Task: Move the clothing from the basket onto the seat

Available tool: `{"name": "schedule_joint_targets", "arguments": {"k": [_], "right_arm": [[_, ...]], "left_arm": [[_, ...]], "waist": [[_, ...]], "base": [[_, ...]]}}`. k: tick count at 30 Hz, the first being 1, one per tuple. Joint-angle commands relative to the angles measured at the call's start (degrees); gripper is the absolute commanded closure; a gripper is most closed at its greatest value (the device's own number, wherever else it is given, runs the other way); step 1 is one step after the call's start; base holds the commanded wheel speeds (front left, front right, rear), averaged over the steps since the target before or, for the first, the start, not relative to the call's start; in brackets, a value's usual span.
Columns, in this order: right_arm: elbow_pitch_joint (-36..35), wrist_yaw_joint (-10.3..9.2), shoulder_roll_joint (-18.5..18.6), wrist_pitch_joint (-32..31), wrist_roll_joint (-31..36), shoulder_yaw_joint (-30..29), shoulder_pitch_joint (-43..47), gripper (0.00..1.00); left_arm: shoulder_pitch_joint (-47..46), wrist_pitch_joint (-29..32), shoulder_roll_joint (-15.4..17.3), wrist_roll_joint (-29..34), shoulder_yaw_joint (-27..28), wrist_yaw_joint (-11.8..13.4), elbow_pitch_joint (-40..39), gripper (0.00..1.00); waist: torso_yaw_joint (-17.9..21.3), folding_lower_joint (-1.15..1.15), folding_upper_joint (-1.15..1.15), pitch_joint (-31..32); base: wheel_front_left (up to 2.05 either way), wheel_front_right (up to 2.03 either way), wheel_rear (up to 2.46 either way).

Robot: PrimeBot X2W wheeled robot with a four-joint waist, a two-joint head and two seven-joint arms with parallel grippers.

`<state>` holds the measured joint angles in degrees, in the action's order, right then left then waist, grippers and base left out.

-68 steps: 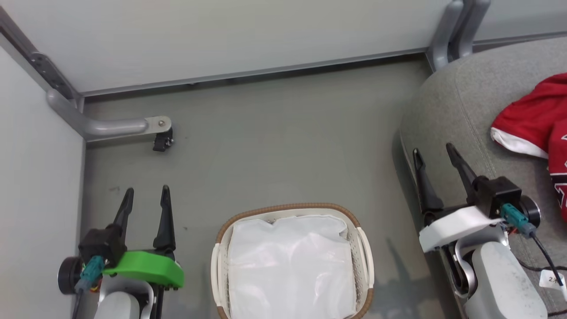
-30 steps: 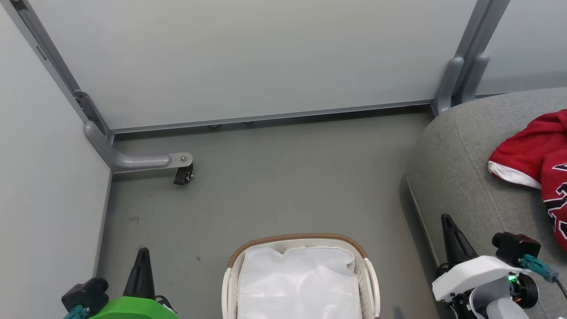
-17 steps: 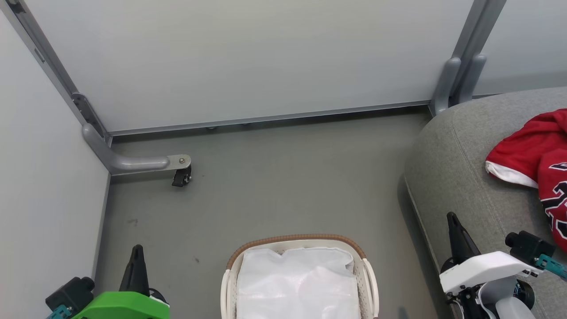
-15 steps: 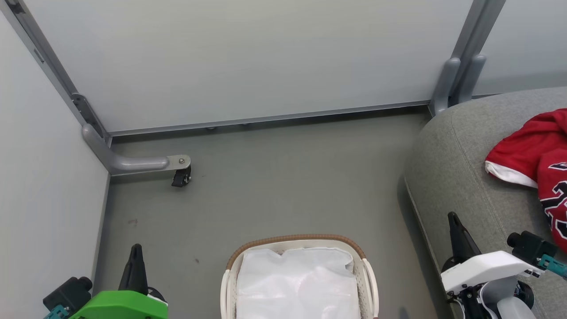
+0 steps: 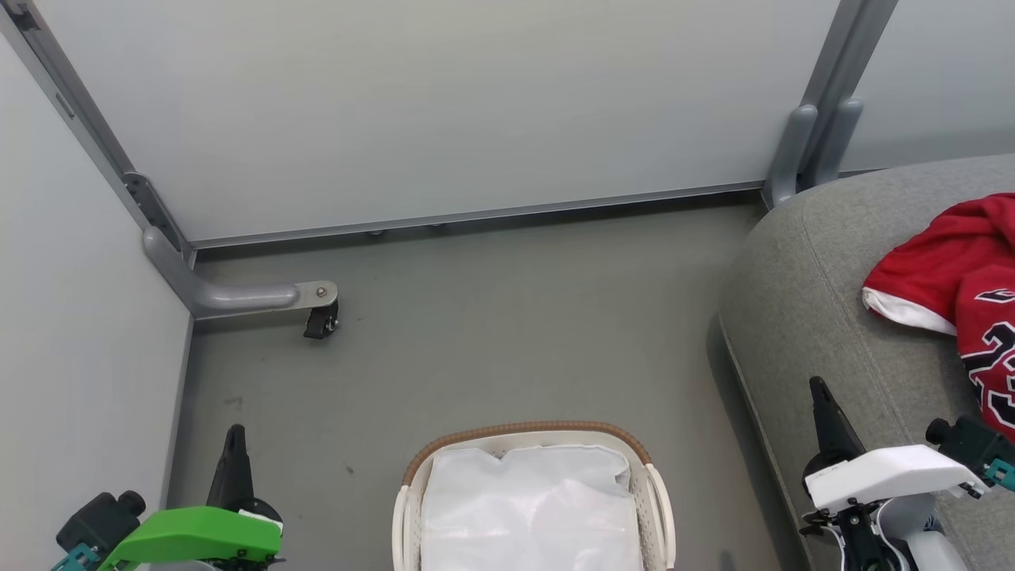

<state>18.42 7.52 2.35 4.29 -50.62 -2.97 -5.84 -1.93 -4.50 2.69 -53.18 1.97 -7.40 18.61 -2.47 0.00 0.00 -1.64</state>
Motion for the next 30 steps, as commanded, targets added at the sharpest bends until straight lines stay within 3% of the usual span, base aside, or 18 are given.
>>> {"name": "schedule_joint_targets", "arguments": {"k": [1, 30], "right_arm": [[-0.97, -0.01, 0.39, -0.44, -1.97, -0.31, -0.56, 1.0], [-2.61, -0.03, 0.53, -5.15, -19.74, -1.82, -0.59, 1.0]], "left_arm": [[-1.71, 0.52, 0.3, -1.72, 0.49, -0.06, -0.95, 1.0], [-3.09, 5.26, 0.34, -18.42, 2.39, -0.1, -2.71, 1.0]], "waist": [[0.05, 0.0, 0.0, 0.03], [0.93, 0.0, 0.0, 0.55]], "base": [[0.0, 0.0, 0.0], [0.0, 0.0, 0.0]]}}
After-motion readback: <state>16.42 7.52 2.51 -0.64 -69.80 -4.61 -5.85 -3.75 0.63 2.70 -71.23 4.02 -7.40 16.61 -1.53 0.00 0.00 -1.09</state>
